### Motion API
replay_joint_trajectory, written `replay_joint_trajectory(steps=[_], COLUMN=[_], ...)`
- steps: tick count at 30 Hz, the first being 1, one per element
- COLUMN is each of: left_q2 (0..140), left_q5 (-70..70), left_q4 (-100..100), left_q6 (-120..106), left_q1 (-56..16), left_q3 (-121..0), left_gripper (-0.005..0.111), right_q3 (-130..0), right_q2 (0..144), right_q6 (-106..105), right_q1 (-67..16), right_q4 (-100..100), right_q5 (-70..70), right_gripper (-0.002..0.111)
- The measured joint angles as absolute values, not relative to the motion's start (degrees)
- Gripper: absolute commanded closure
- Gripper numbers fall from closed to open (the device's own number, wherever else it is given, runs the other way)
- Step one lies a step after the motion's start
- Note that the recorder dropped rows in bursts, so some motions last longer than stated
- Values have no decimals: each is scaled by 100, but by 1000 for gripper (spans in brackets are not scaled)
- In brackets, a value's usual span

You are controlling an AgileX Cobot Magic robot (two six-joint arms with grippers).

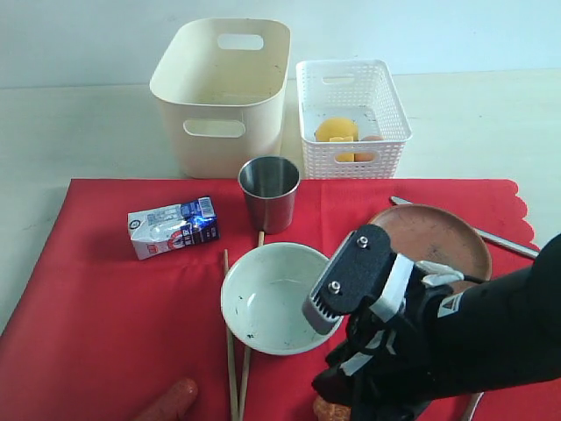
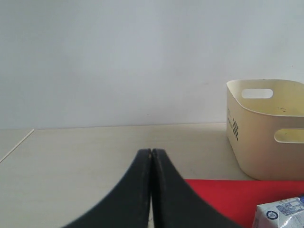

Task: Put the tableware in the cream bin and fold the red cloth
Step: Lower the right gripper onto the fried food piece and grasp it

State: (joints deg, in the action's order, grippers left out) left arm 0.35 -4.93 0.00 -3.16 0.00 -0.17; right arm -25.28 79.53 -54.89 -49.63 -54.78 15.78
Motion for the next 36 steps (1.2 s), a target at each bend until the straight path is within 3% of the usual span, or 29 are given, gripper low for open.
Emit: replay_joint_trajectory(steps=[7, 23, 26, 36], left_q2=[35, 35, 35, 35], left_q5=[-493, -493, -493, -493], left_q4=[0, 0, 0, 0], left_q6=[-316, -316, -316, -316], left_q1=[0, 0, 0, 0], left_q3=[-17, -17, -17, -17], left_gripper=[104, 104, 104, 104], right_q3=[-2518, -2518, -2518, -2529], right_q2=[8050, 8553, 8890, 9100], right_q6=[-5488, -4745, -4711, -4696], right_q1=[-5012, -5012, -5012, -5012], right_q4=[-5186, -3730, -3575, -3477], right_q5=[1616, 1719, 1561, 1343], right_gripper=[43, 43, 49, 96])
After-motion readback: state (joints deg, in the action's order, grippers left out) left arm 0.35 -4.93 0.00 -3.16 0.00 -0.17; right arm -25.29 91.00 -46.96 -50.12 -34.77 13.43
